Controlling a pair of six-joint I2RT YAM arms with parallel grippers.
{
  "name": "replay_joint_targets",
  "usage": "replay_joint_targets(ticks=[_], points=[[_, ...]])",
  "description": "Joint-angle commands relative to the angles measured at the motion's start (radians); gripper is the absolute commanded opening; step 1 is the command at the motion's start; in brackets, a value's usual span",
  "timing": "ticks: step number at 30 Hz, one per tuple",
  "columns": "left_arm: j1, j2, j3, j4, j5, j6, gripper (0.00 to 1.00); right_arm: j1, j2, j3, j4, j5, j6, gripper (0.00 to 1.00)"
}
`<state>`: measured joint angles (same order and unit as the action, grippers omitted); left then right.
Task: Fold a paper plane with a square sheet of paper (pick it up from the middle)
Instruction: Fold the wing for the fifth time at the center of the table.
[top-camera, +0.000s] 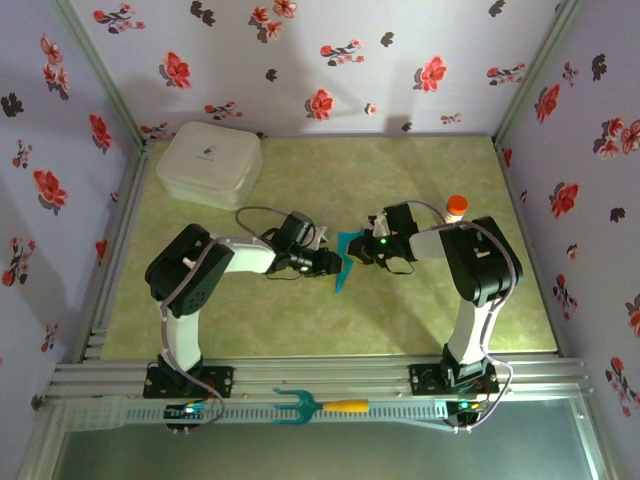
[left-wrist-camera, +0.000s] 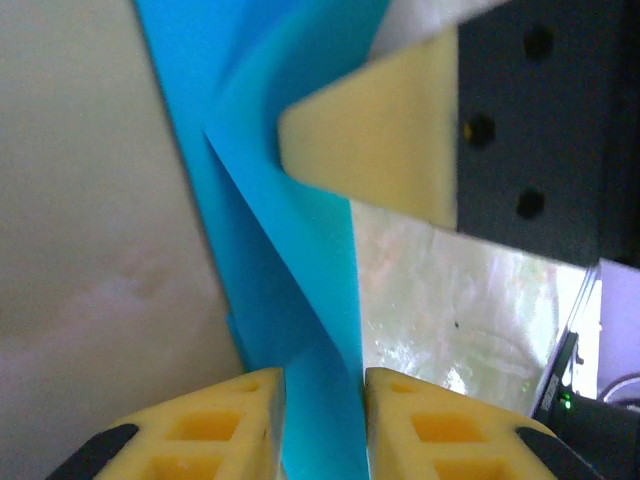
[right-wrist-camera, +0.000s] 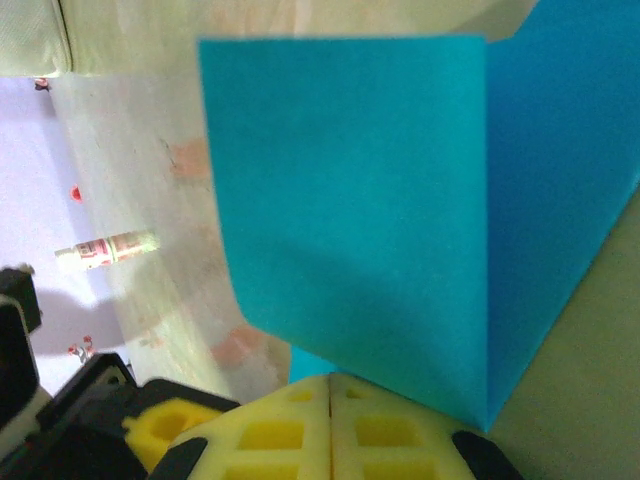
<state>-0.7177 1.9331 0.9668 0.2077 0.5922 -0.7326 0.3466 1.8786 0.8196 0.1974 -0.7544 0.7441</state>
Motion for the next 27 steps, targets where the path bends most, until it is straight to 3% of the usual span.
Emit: replay_joint_targets(ticks=[1,16,19,24,27], points=[[0.019,0.040,0.042,-0.011,-0.008,-0.014,0.28,-0.007,0.030,-0.028,-0.020,0.060,0.014,0.08],[0.017,0.094,0.087,-0.001,0.051,-0.043,0.30,-0.008,0.025,-0.034,-0.009,0.060,0.023,0.09],[0.016,0.099,0.092,-0.022,0.047,-0.038,0.24,-0.008,0.018,-0.034,-0.005,0.056,0.026,0.10],[0.018,0.101,0.081,-0.064,0.010,-0.031,0.00,-0.010,-0.038,-0.030,-0.022,0.052,0.025,0.14],[0.020,0.099,0.071,-0.082,-0.011,-0.024,0.00,-0.020,-0.099,-0.019,-0.088,0.086,-0.011,0.17]])
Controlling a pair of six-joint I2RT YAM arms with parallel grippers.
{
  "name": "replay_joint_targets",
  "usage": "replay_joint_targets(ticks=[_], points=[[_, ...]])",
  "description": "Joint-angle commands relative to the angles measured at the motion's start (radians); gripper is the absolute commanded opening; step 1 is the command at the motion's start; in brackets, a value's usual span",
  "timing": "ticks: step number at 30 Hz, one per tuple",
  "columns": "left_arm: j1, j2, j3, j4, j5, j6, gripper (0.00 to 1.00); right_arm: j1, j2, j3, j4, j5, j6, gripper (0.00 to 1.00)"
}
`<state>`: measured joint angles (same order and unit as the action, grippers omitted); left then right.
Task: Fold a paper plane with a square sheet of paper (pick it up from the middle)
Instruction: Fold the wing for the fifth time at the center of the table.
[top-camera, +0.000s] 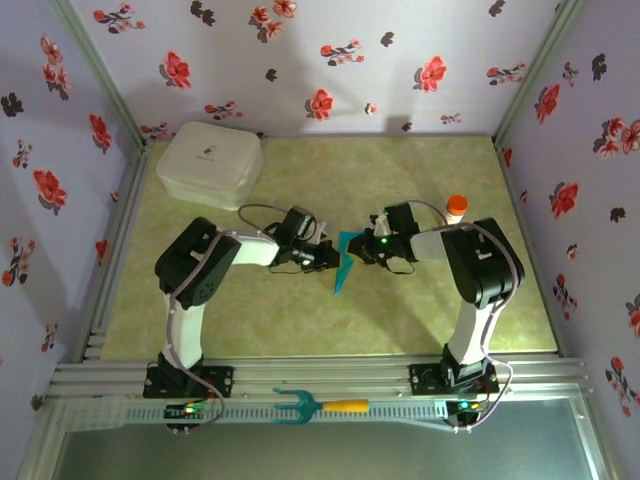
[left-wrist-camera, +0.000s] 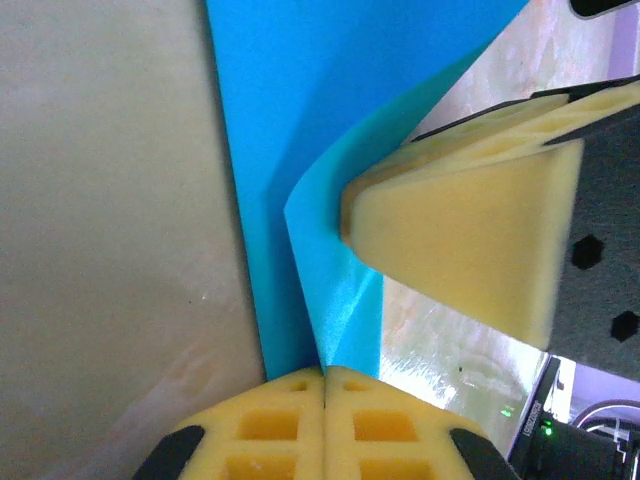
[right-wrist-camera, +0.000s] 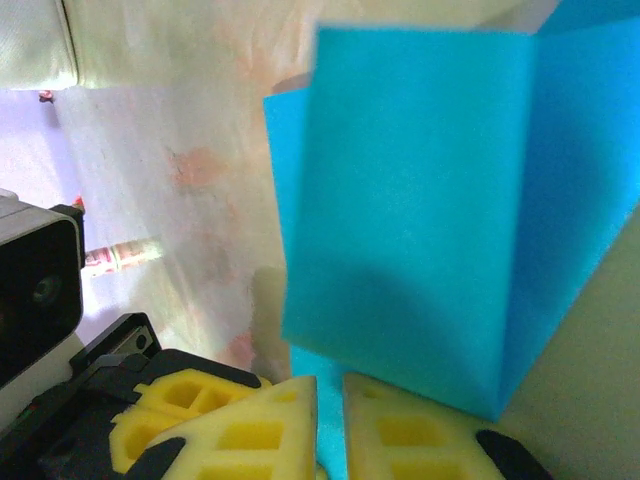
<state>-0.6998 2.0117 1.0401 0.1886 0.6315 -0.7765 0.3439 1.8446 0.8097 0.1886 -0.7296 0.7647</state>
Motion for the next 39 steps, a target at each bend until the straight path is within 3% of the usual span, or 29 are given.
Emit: replay_joint_targets(ticks=[1,8,16,24,37,39], points=[[0.002,0.018,-0.006,-0.069,-0.058,0.022,0.00,-0.023,-0.084,-0.009,-0.104,0.080,-0.046,0.18],[0.002,-0.002,-0.041,-0.052,-0.099,0.023,0.00,-0.058,-0.133,-0.028,-0.140,0.113,-0.074,0.20],[0.004,-0.005,-0.069,-0.035,-0.131,-0.005,0.00,-0.047,-0.104,-0.025,-0.079,0.035,-0.067,0.11],[0.003,0.001,-0.061,-0.050,-0.134,-0.001,0.00,0.001,-0.040,0.050,-0.141,0.030,-0.117,0.08],[0.002,-0.028,-0.054,-0.078,-0.127,0.025,0.00,0.014,0.073,0.092,-0.249,0.158,-0.113,0.05],[-0.001,-0.054,-0.047,-0.113,-0.134,0.045,0.08,0.014,0.075,0.089,-0.256,0.177,-0.099,0.04]])
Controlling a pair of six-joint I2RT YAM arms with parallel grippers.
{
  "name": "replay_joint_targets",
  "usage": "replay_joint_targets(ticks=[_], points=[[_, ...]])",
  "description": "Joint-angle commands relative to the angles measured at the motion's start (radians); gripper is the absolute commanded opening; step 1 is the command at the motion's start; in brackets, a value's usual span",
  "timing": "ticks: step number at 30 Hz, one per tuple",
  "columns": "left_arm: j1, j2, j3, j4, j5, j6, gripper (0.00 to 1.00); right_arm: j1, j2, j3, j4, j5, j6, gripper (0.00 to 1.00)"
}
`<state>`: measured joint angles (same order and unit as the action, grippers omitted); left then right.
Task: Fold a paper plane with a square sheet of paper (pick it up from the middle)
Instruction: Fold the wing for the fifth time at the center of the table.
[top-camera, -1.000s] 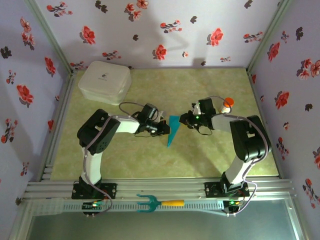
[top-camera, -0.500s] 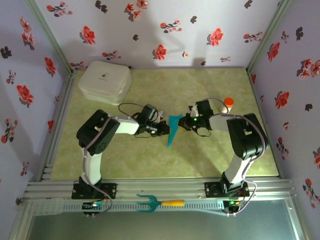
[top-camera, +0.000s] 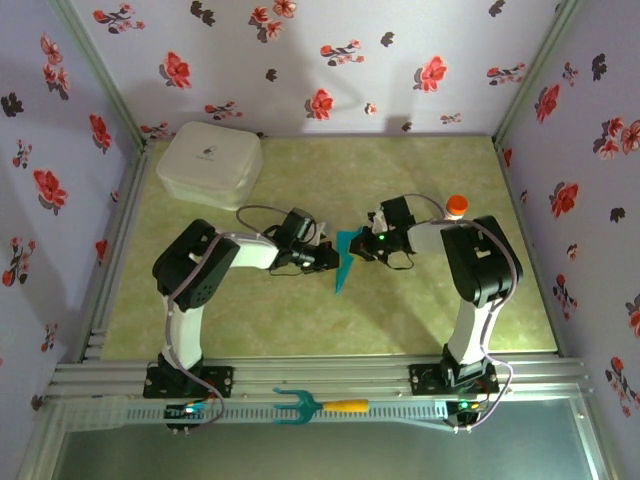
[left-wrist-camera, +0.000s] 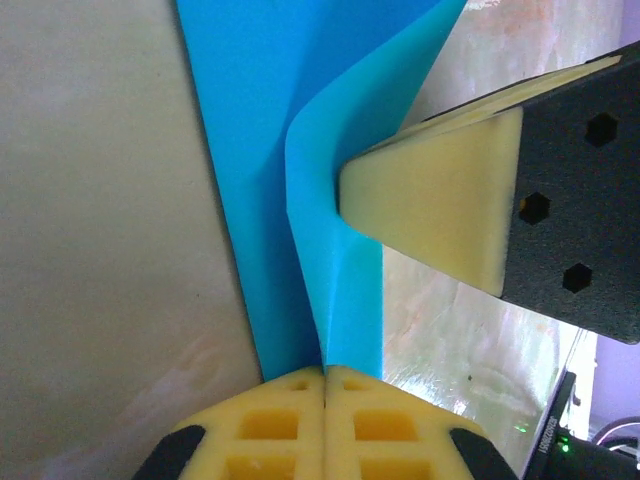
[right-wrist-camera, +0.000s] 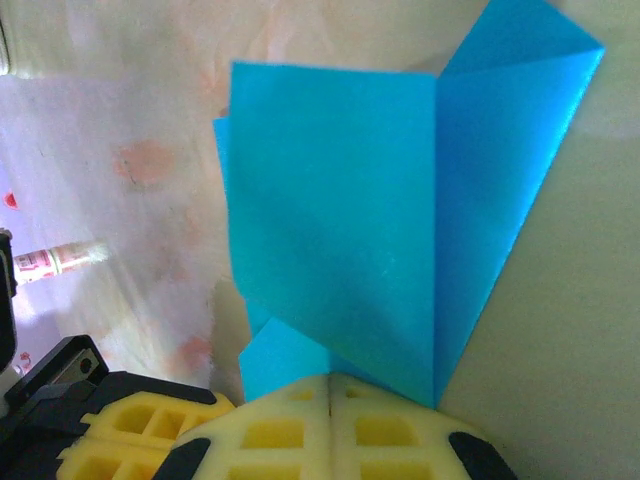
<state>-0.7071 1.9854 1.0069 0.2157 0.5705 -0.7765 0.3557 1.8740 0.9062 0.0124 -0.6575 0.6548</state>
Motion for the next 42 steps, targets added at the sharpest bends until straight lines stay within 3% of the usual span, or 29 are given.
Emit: replay_joint_targets(ticks=[1,2,9,15,21,28,42], points=[[0.005,-0.044,-0.012,-0.155,-0.081,0.053,0.13,0.002,0.045,-0.011,-0.077,0.110,0.022,0.04],[0.004,-0.057,-0.013,-0.169,-0.090,0.056,0.17,0.003,0.044,-0.017,-0.074,0.114,0.032,0.04],[-0.002,-0.160,-0.014,-0.223,-0.146,0.067,0.22,0.018,0.011,-0.078,-0.009,0.172,0.173,0.03],[-0.013,-0.188,0.035,-0.221,-0.080,0.098,0.00,0.049,-0.026,-0.115,0.013,0.250,0.271,0.01],[-0.072,-0.087,0.178,-0.316,0.035,0.179,0.00,0.055,-0.027,-0.112,0.015,0.258,0.281,0.01],[-0.093,-0.001,0.229,-0.326,0.028,0.159,0.00,0.056,-0.023,-0.111,0.015,0.245,0.272,0.02],[-0.087,0.002,0.203,-0.351,-0.062,0.177,0.00,0.057,-0.028,-0.114,0.023,0.232,0.263,0.02]])
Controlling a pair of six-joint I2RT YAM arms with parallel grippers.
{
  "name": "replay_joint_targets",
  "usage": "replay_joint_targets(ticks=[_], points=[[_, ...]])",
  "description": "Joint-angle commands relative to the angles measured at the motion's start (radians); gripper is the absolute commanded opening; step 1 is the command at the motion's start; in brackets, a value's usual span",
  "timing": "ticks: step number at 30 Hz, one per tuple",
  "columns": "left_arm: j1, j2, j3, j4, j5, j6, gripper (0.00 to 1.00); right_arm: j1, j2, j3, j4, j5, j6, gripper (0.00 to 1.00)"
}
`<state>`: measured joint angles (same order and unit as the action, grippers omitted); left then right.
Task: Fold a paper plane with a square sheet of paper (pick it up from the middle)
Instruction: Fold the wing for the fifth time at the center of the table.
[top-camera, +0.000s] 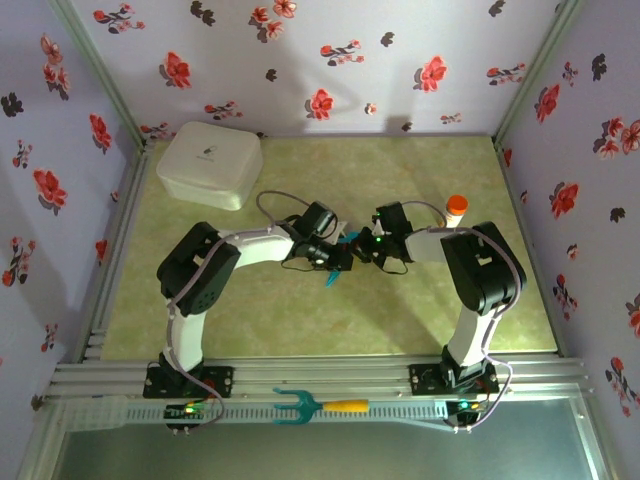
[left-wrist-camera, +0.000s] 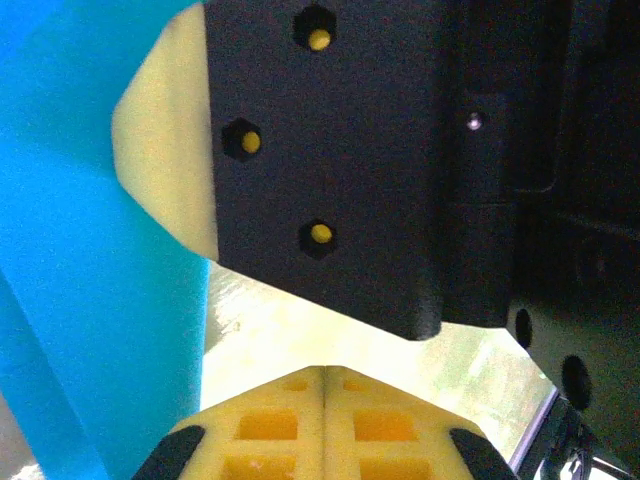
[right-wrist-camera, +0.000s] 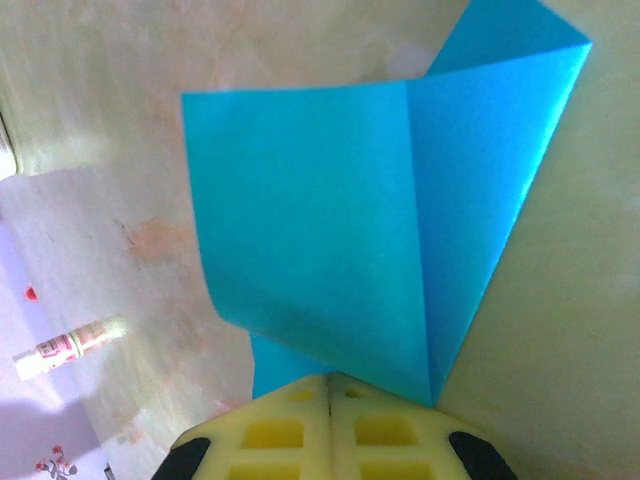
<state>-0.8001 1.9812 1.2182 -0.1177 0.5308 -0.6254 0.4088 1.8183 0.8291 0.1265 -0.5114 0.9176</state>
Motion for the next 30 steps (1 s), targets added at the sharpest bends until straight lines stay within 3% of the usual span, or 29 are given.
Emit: replay_joint_targets(ticks=[1,30], points=[[0.007,0.012,-0.009,-0.020,-0.024,0.027,0.00,0.003,0.029,-0.037,-0.091,0.086,-0.001,0.02],[0.007,0.003,-0.104,-0.050,-0.003,-0.010,0.00,0.003,0.040,-0.030,-0.131,0.105,-0.037,0.02]])
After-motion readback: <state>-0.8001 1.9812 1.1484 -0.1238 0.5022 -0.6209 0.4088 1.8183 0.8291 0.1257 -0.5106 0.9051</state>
